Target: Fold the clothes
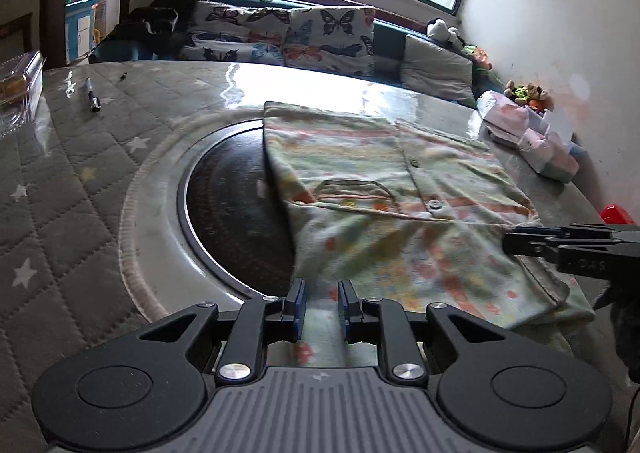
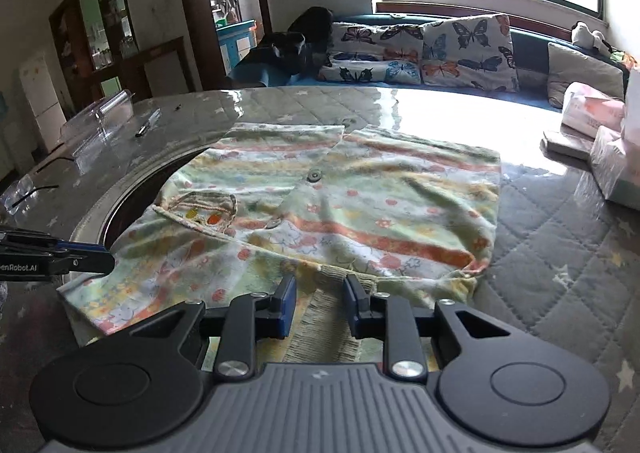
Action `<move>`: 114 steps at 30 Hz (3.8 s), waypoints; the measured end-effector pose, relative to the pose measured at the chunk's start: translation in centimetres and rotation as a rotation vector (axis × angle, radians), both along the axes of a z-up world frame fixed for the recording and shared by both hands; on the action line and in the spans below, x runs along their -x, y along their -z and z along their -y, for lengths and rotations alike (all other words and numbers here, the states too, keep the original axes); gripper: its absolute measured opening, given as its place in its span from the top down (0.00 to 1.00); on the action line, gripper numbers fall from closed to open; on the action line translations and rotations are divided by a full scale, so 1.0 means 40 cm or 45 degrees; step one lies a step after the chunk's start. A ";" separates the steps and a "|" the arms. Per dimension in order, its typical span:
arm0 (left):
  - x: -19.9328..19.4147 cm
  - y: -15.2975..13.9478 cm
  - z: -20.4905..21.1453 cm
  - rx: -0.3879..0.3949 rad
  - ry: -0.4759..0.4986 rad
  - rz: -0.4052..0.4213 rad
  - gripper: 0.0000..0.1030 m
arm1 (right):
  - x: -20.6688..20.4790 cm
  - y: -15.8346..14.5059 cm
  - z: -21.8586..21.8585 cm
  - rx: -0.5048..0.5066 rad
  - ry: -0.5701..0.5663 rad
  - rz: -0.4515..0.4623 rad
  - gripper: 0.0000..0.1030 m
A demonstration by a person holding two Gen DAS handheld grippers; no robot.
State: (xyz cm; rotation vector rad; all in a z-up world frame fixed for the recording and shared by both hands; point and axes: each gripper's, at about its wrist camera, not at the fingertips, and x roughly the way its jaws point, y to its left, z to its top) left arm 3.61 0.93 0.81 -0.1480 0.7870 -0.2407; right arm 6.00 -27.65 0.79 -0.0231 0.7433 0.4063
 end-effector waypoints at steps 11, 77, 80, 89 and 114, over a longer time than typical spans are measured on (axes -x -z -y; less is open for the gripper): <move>-0.117 -0.014 0.088 0.036 0.069 0.003 0.82 | 0.013 -0.012 -0.003 0.040 -0.048 0.000 0.75; 0.071 -0.132 0.163 0.291 0.245 -0.162 0.90 | 0.305 -0.040 -0.009 0.334 -0.362 0.156 0.42; 0.038 -0.141 0.156 0.311 0.240 -0.160 0.90 | 0.275 -0.046 -0.019 0.278 -0.355 0.147 0.42; -0.013 -0.133 0.125 0.329 0.242 -0.171 0.87 | 0.184 -0.062 -0.050 0.107 -0.333 0.120 0.76; 0.112 -0.040 0.094 -0.437 0.491 0.364 0.82 | 0.116 -0.106 -0.042 -0.056 -0.234 0.102 0.89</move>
